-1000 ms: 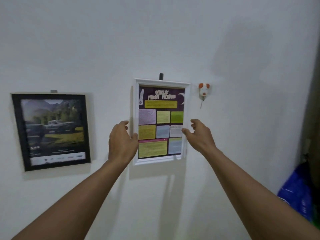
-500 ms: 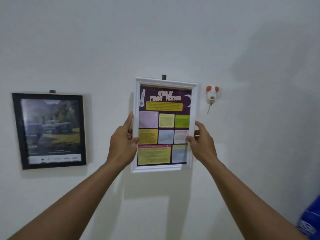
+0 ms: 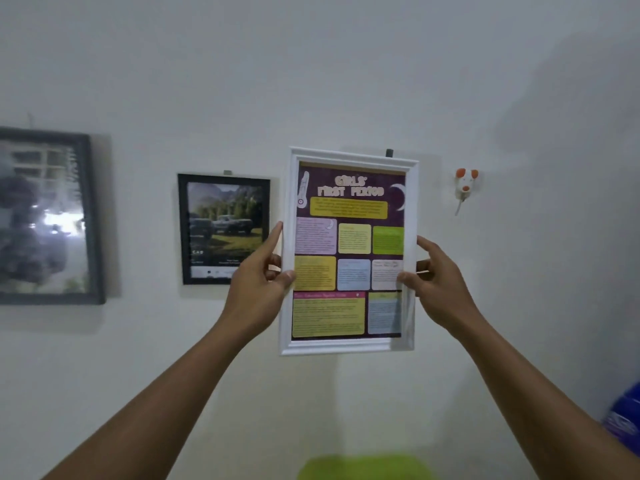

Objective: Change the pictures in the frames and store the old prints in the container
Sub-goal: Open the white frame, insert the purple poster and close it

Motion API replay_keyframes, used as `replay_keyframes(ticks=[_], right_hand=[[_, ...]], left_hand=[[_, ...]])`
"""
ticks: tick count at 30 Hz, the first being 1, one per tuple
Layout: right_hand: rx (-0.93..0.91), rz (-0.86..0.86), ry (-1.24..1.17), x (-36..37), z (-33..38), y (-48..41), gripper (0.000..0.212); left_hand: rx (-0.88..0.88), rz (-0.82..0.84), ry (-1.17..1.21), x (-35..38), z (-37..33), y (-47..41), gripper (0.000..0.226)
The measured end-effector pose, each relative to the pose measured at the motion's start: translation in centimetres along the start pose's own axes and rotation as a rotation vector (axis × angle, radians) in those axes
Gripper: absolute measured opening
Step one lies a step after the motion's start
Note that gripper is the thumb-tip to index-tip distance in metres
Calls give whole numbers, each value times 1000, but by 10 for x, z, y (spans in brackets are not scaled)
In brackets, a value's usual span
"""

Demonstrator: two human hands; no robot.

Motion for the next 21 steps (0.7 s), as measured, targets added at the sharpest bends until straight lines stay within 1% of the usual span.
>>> replay_keyframes(ticks=[3,5,8,12,17,19,21], right_hand=[[38,60,-79,32,29,51,61],[93,102,-154,58,43,87,60],[187,150,-240,103,54,141,61],[296,173,-286,166,56,212,61],[467,206,-285,235,37,289,61],[540,223,-293,257,25,316,60],[596,243,-281,278,10,340,59]], left_hand=[[-73,0,58,-51,9,42,59],[-178,-34,96,-89,25,71,47],[-326,-48,127,-141,59,119,39],[-505,-33,207,-197,105,180,39],[-662,-25,240,-238,152,251,34],[-749,55,273,-243,175,282,40],[-849,177,300,-245,196,315,55]])
Point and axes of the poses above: each hand's wrist, its own y-axis away from the middle knuckle, its own x-axis out of the palm, z = x × y, the point moved 8 cm from there along -y, towards the middle knuckle, and after that the axes turned 1 degree about y, right-handed, at the moved point
